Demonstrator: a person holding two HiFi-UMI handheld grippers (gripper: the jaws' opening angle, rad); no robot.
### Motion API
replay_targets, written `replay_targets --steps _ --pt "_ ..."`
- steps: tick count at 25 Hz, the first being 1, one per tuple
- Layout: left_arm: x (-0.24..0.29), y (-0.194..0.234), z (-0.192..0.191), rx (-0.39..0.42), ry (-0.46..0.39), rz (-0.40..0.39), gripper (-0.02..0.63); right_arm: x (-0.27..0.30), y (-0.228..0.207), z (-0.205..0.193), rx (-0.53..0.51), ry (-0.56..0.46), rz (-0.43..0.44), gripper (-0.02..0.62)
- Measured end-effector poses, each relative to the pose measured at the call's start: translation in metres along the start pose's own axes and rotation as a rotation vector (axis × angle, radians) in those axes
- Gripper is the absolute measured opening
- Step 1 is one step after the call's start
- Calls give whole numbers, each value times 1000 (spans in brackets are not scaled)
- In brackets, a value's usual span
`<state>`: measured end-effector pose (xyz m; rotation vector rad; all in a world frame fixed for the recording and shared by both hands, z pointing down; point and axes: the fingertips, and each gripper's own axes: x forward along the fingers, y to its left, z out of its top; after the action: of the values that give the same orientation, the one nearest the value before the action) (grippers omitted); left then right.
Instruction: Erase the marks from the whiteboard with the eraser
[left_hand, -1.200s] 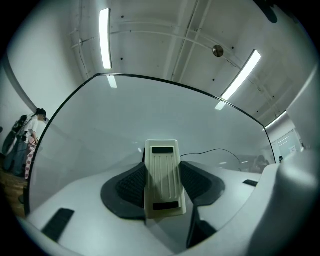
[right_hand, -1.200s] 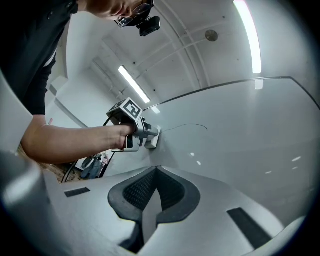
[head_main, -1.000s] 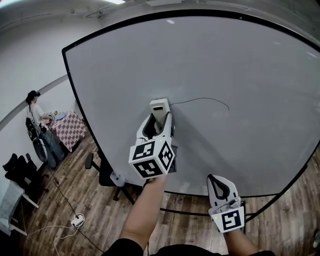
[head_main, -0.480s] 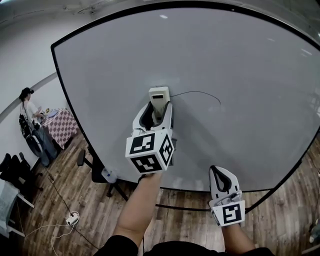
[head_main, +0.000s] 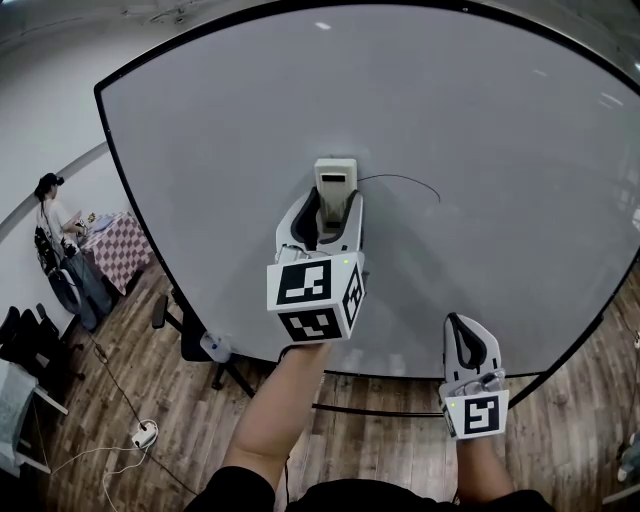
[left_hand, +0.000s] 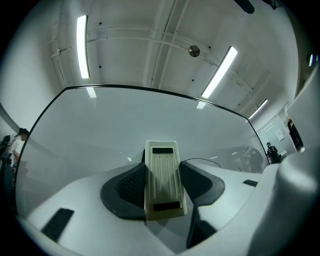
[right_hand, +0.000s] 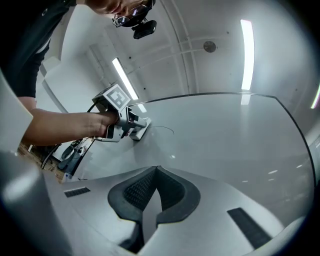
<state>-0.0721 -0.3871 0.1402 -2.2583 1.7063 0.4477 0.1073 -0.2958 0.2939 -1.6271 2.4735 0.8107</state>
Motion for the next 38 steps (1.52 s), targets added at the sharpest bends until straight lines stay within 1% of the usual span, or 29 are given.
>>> replay_targets --steps 5,17,20,23,25,29,32,38 --pt "6 -19 5 31 1 -52 239 -3 -6 -1 -17 9 -15 18" --pt "20 -88 6 172 34 -222 239 -13 -17 -3 -19 18 -45 18" --pt "22 -102 7 225 27 -246 241 -16 -17 0 -18 18 -50 18" --pt "22 -113 8 244 8 -275 241 -20 -17 3 -23 12 -51 18" --pt "23 -123 3 267 10 -300 241 -21 -17 4 -25 12 -50 18" --pt "25 -142 -17 299 36 -336 241 -21 -17 10 7 -19 -63 18" --pt "22 -157 -25 324 47 -370 241 -28 -21 7 -17 6 -66 18" --pt "16 -183 -44 408 66 -431 242 -39 -18 3 -7 29 -60 18"
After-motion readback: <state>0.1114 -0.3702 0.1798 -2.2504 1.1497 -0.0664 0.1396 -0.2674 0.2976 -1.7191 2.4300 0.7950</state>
